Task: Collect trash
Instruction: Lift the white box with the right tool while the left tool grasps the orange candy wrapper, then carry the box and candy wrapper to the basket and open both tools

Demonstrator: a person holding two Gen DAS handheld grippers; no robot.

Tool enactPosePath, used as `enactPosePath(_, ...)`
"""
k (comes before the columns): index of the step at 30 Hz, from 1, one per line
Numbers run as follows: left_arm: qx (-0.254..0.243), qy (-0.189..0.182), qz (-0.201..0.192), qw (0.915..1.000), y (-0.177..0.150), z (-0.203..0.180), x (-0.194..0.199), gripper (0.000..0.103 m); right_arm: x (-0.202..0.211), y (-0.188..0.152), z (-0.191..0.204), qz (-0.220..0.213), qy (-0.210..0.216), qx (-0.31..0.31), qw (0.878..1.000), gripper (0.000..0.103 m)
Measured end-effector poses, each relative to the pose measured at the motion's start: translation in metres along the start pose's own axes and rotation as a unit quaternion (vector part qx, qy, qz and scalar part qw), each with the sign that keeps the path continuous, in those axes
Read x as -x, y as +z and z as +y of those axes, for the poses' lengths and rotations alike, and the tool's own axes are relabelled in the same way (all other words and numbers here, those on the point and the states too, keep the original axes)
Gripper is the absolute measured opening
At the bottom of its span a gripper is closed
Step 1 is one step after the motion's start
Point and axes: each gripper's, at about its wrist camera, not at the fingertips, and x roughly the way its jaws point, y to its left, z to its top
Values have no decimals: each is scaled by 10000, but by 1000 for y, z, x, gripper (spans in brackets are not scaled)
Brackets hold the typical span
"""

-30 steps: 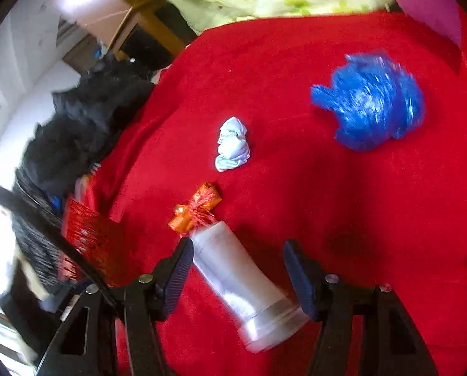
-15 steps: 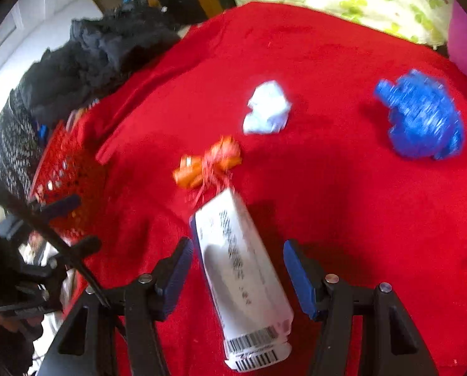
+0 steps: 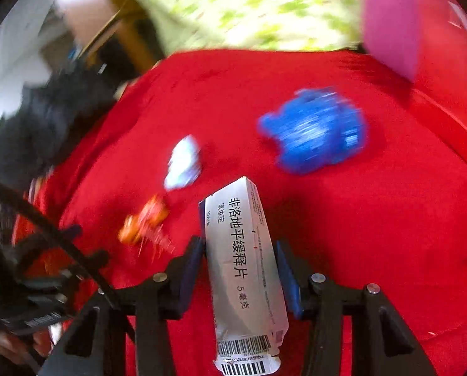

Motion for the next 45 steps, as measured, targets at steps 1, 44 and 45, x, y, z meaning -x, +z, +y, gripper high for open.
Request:
enactPosePath(1,-26,-42,19,10000,4,-2,-7,75,3,2,-6,-76,-13,-105,9999,50)
enactPosePath(44,1019,940,-1902,9719,-93,82,234,15,74,-46,136,-1840,753,755,9771,50)
enactPosePath(45,1043,1003,-1930,9705,-96,87,237,15,74,-49,142,-1851,810,806,9761,50)
